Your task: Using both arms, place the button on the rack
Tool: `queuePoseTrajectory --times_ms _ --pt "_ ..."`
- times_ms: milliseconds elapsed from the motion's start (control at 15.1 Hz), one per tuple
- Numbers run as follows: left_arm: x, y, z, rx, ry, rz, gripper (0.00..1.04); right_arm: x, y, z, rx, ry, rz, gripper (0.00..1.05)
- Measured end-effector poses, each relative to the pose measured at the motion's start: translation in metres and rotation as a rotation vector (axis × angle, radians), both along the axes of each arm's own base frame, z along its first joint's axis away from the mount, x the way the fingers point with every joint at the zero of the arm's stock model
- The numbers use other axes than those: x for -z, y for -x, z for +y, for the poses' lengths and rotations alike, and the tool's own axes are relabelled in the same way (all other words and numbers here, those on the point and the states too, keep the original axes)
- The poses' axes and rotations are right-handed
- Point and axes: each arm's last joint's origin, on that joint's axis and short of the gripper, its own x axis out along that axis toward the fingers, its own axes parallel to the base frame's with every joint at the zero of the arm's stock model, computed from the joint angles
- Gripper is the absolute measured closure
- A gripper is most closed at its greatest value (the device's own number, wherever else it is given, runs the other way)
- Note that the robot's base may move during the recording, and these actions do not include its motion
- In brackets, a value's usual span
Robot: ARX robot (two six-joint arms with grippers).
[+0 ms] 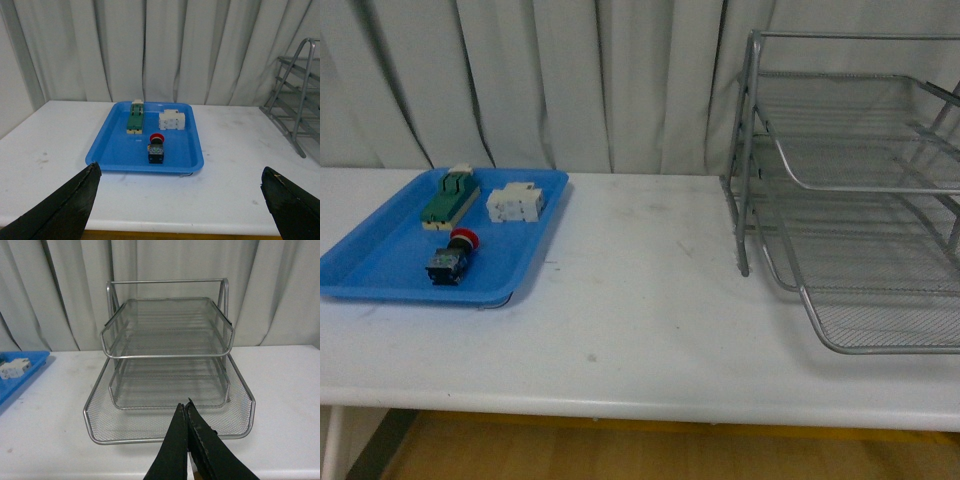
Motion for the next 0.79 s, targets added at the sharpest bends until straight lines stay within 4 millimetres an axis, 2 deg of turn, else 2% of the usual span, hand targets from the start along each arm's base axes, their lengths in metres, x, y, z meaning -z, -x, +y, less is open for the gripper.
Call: queuePoseTrajectory --times_ms 198,265,529,794 --pt "0.000 0.000 0.000 0.000 0.000 0.000 0.07 0.001 0.003 0.000 0.000 0.000 0.002 1.03" --pt "0.000 0.000 0.000 -0.001 0.000 0.000 0.07 0.003 0.014 0.000 0.001 0.000 0.007 1.03" --pt "0.000 0.000 0.000 0.000 0.000 0.000 0.07 0.004 0.014 0.000 0.003 0.000 0.010 1.03" --pt "0.000 0.000 0.000 0.000 0.000 0.000 0.07 0.004 0.014 0.000 0.003 0.001 0.009 0.55"
